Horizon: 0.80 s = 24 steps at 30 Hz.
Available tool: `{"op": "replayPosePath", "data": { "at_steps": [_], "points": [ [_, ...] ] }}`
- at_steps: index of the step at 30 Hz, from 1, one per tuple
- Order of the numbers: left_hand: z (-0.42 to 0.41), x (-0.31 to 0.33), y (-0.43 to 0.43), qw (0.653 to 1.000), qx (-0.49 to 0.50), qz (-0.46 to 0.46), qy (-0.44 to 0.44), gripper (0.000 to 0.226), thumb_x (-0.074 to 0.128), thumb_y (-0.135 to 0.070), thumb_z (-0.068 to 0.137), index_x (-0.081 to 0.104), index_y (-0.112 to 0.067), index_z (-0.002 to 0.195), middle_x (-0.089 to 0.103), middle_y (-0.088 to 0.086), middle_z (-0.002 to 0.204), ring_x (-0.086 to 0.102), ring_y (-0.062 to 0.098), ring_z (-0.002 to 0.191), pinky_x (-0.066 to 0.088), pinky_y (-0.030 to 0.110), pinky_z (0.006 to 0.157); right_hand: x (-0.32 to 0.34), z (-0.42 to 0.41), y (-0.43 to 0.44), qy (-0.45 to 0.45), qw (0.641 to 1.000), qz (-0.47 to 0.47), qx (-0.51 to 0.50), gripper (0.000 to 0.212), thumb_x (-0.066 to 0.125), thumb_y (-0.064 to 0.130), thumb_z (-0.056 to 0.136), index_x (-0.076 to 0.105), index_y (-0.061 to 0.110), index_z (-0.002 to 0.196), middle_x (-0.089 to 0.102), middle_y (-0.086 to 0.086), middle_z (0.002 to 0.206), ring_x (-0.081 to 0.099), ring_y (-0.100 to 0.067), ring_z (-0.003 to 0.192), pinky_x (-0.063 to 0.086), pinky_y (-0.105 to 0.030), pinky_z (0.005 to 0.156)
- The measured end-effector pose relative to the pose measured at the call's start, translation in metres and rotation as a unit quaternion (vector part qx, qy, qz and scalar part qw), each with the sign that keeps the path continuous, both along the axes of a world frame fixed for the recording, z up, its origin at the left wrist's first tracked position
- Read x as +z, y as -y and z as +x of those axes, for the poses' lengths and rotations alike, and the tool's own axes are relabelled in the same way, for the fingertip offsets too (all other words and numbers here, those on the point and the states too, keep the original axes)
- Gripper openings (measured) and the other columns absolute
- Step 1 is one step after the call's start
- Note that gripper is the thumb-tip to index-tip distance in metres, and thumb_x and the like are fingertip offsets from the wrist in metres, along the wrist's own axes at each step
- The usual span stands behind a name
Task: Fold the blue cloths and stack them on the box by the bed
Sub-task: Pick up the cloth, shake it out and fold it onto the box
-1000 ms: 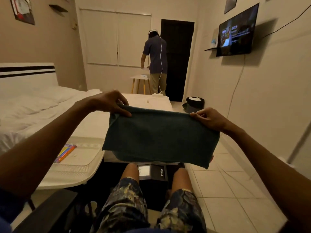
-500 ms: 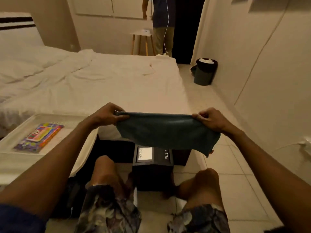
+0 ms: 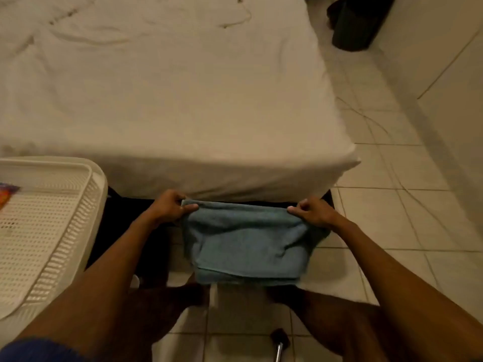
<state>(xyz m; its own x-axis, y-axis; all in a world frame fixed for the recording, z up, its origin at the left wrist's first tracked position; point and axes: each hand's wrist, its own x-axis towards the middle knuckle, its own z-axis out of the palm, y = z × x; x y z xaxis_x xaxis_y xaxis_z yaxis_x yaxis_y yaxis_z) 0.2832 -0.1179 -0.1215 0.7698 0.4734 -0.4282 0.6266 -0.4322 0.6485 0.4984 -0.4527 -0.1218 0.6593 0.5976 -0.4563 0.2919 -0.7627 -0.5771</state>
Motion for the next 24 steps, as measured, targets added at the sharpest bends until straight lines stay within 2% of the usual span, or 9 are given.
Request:
{"op": "replayPosePath", "data": {
  "at_steps": [2, 7, 9, 12, 14, 16, 18, 22, 24],
  "points": [
    [0.011, -0.045, -0.014, 0.999, 0.020, 0.022, 0.013, 0.038, 0.077, -0.031, 0.081, 0.070, 0.006, 0.075, 0.058, 0.006, 0.064, 0.050, 0.012, 0.062, 0.040, 0.031, 0.059, -0.037, 0.008, -0.011, 0.012, 1.000, 0.010, -0.026, 0.052, 0.064, 0.046, 0.091, 0.060, 0.006, 0.058, 0.056, -0.005, 0.054, 0.048, -0.014, 0.053, 0.034, -0.027, 0.052],
    [0.019, -0.102, -0.014, 0.994, 0.097, 0.041, 0.015, 0.046, 0.079, -0.038, 0.077, 0.063, 0.003, 0.064, 0.053, 0.007, 0.060, 0.045, 0.012, 0.056, 0.035, 0.029, 0.055, -0.078, 0.008, -0.010, 0.015, 0.991, 0.059, -0.119, 0.052, 0.064, 0.043, 0.092, 0.063, 0.000, 0.064, 0.062, -0.008, 0.059, 0.053, -0.012, 0.054, 0.039, -0.027, 0.056],
    [0.016, -0.103, 0.000, 0.986, 0.161, -0.018, 0.039, 0.041, 0.078, -0.036, 0.078, 0.070, 0.004, 0.080, 0.063, 0.010, 0.071, 0.052, 0.007, 0.053, 0.044, 0.025, 0.049, -0.081, 0.002, -0.010, 0.030, 0.985, 0.084, -0.151, 0.044, 0.064, 0.039, 0.093, 0.069, -0.001, 0.075, 0.068, -0.008, 0.068, 0.058, -0.012, 0.062, 0.040, -0.026, 0.061],
    [0.008, -0.093, 0.028, 0.966, 0.240, -0.098, 0.017, 0.038, 0.070, -0.026, 0.089, 0.063, 0.004, 0.111, 0.063, 0.015, 0.090, 0.055, 0.010, 0.058, 0.046, 0.014, 0.037, -0.076, -0.016, -0.007, 0.041, 0.973, 0.121, -0.193, 0.027, 0.064, 0.025, 0.095, 0.070, -0.001, 0.099, 0.065, -0.003, 0.087, 0.059, -0.015, 0.084, 0.036, -0.020, 0.067],
    [-0.002, -0.082, 0.045, 0.954, 0.267, -0.136, 0.004, 0.039, 0.065, -0.031, 0.092, 0.059, -0.001, 0.117, 0.061, 0.014, 0.084, 0.055, 0.013, 0.056, 0.044, 0.015, 0.039, -0.075, -0.033, 0.000, 0.041, 0.965, 0.133, -0.224, 0.027, 0.062, 0.024, 0.096, 0.067, 0.000, 0.109, 0.064, -0.004, 0.095, 0.061, -0.020, 0.092, 0.037, -0.019, 0.067],
    [-0.016, -0.074, 0.061, 0.948, 0.266, -0.174, -0.011, 0.029, 0.058, -0.034, 0.096, 0.058, -0.008, 0.108, 0.060, 0.011, 0.075, 0.057, 0.011, 0.051, 0.042, 0.016, 0.040, -0.078, -0.051, 0.009, 0.008, 0.956, 0.128, -0.265, 0.038, 0.059, 0.031, 0.098, 0.059, 0.003, 0.124, 0.066, -0.011, 0.113, 0.062, -0.025, 0.106, 0.047, -0.026, 0.081],
    [-0.032, -0.070, 0.073, 0.946, 0.250, -0.202, -0.034, 0.028, 0.055, -0.038, 0.097, 0.058, -0.010, 0.101, 0.062, 0.009, 0.075, 0.056, 0.012, 0.053, 0.042, 0.018, 0.043, -0.078, -0.069, 0.016, -0.024, 0.947, 0.134, -0.292, 0.046, 0.056, 0.031, 0.099, 0.050, 0.005, 0.136, 0.062, -0.014, 0.127, 0.060, -0.026, 0.113, 0.050, -0.035, 0.091],
    [-0.054, -0.074, 0.088, 0.931, 0.237, -0.273, -0.060, 0.039, 0.049, -0.044, 0.099, 0.059, -0.010, 0.082, 0.043, -0.001, 0.050, 0.037, 0.010, 0.038, 0.033, 0.019, 0.045, -0.072, -0.094, 0.019, -0.029, 0.940, 0.143, -0.309, 0.050, 0.057, 0.025, 0.098, 0.045, 0.005, 0.143, 0.060, -0.014, 0.133, 0.058, -0.029, 0.121, 0.047, -0.033, 0.091],
    [-0.059, -0.077, 0.093, 0.923, 0.258, -0.280, -0.059, 0.040, 0.048, -0.045, 0.099, 0.055, -0.013, 0.076, 0.036, -0.002, 0.048, 0.031, 0.010, 0.037, 0.029, 0.020, 0.045, -0.070, -0.102, 0.019, -0.026, 0.938, 0.132, -0.319, 0.059, 0.057, 0.030, 0.097, 0.038, 0.008, 0.148, 0.055, -0.013, 0.140, 0.054, -0.030, 0.126, 0.047, -0.038, 0.100]
  ]
}}
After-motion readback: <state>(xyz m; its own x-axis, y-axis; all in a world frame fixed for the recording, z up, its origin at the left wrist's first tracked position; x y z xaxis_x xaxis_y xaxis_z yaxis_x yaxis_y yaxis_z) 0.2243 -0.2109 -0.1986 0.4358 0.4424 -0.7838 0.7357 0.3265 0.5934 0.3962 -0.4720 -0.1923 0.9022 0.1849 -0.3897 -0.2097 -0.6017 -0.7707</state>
